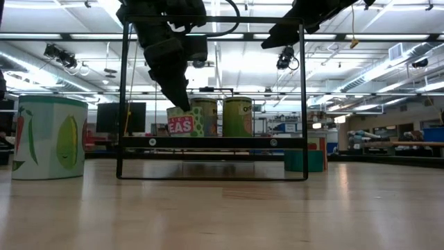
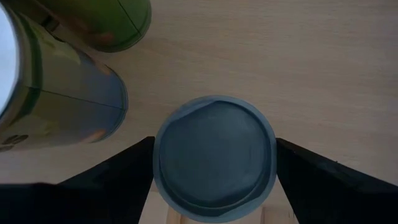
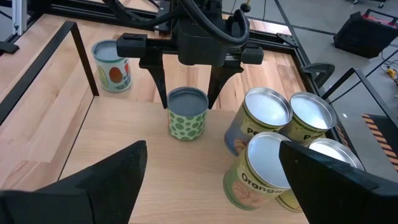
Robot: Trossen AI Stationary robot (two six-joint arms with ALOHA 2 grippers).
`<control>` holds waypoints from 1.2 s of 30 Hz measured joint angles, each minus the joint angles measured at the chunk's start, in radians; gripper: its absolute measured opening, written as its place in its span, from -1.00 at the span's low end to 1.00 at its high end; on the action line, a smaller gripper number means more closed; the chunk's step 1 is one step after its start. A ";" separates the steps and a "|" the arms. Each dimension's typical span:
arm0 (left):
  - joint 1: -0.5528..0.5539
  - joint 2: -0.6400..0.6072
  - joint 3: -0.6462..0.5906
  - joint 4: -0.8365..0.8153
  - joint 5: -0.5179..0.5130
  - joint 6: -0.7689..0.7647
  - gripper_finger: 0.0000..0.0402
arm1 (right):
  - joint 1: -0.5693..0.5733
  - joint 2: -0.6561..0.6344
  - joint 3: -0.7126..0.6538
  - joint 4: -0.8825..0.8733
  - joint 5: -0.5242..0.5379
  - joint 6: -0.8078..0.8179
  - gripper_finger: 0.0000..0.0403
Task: Pick and place cans onto a shelf
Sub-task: Put the canned green peas onto the shelf, then adjust the canned tomato on the shelf
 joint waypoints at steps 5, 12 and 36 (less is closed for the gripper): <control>0.000 0.000 0.000 0.000 -0.001 -0.006 0.59 | 0.000 0.000 0.000 0.000 0.000 0.000 0.85; 0.000 0.000 0.000 0.000 0.000 -0.008 0.59 | 0.000 0.000 0.000 0.000 0.000 0.000 0.85; 0.000 -0.005 -0.001 -0.039 0.019 -0.005 0.94 | 0.000 0.000 0.000 -0.001 0.000 0.000 0.85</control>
